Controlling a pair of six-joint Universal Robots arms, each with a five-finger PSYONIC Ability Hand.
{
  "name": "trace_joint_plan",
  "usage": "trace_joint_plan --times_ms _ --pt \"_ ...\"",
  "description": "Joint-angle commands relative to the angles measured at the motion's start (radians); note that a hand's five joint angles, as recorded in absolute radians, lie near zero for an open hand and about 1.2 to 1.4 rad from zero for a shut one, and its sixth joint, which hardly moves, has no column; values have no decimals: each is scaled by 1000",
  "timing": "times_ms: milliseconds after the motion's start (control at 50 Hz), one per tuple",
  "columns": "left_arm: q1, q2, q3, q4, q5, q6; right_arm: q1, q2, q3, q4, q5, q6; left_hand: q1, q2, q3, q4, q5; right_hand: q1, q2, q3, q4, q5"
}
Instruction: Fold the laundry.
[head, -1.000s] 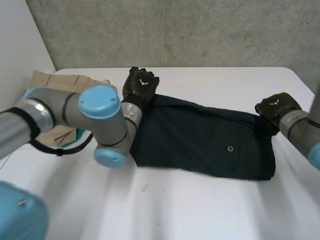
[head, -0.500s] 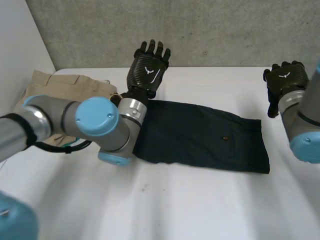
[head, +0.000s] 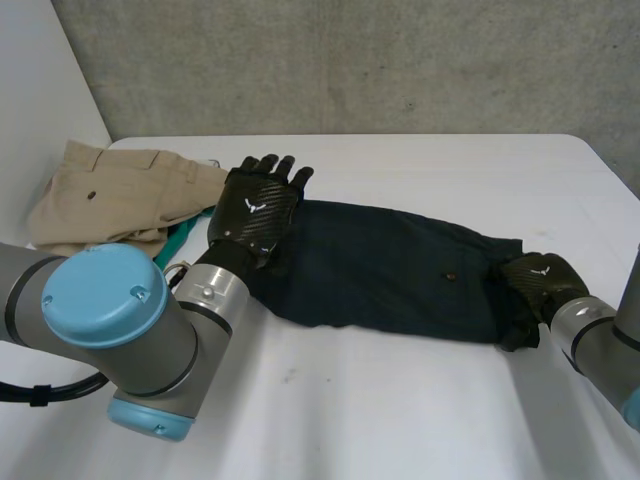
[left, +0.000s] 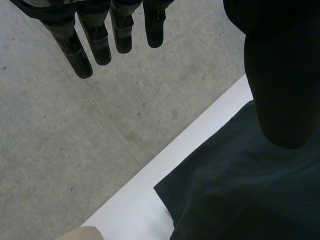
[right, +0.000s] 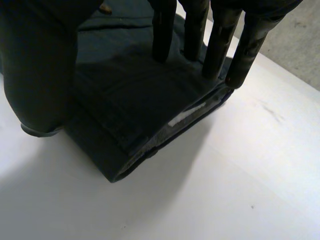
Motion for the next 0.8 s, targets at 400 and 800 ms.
trace_joint_plan --times_ms 400,800 --pt "30 49 -44 -37 0 2 -190 -105 -40 -67 26 -512 -15 -26 -35 -27 -45 1043 1022 990 990 993" --pt "31 46 72 -42 -43 -19 423 44 -203 -68 -266 -698 -15 -26 -35 -27 -45 1043 1022 990 990 993"
